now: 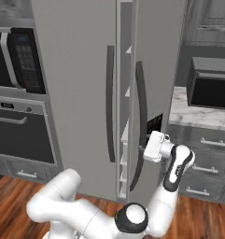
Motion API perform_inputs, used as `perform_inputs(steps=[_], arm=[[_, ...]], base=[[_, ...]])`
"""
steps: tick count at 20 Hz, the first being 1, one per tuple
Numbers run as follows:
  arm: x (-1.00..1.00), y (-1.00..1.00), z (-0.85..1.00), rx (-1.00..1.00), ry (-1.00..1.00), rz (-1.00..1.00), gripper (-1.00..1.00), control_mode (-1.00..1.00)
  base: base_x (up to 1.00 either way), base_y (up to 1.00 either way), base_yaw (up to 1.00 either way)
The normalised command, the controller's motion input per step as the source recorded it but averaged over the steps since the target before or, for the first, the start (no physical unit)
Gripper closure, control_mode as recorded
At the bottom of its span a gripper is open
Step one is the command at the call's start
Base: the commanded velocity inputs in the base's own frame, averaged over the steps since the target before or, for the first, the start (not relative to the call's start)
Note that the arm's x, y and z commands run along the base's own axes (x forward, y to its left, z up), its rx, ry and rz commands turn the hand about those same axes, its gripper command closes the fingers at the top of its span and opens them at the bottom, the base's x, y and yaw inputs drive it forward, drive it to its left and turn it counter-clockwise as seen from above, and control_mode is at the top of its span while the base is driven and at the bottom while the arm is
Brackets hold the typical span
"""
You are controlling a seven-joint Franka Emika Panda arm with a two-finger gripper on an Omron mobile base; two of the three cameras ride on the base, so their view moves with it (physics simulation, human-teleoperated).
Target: There's a fish in the fridge that needs to be moved to the freezer for freezing. Pick up the fish from the fridge, place it on any shelf in the freezer, and close the fridge and freezer doors when done.
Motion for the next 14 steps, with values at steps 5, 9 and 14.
perform_inputs(steps=[5,9,14], arm=[[0.51,1.00,-0.05,0.00,0.01,-0.23,-1.00,-1.00],[0.56,1.00,0.00,-0.03,0.00,-0.25,-1.00,-1.00],[0.64,1.00,0.00,-0.07,0.02,-0.23,-1.00,-1.00]], base=[[0.00,0.00,0.00],[0.00,0.00,0.00],[0.00,0.00,0.00]])
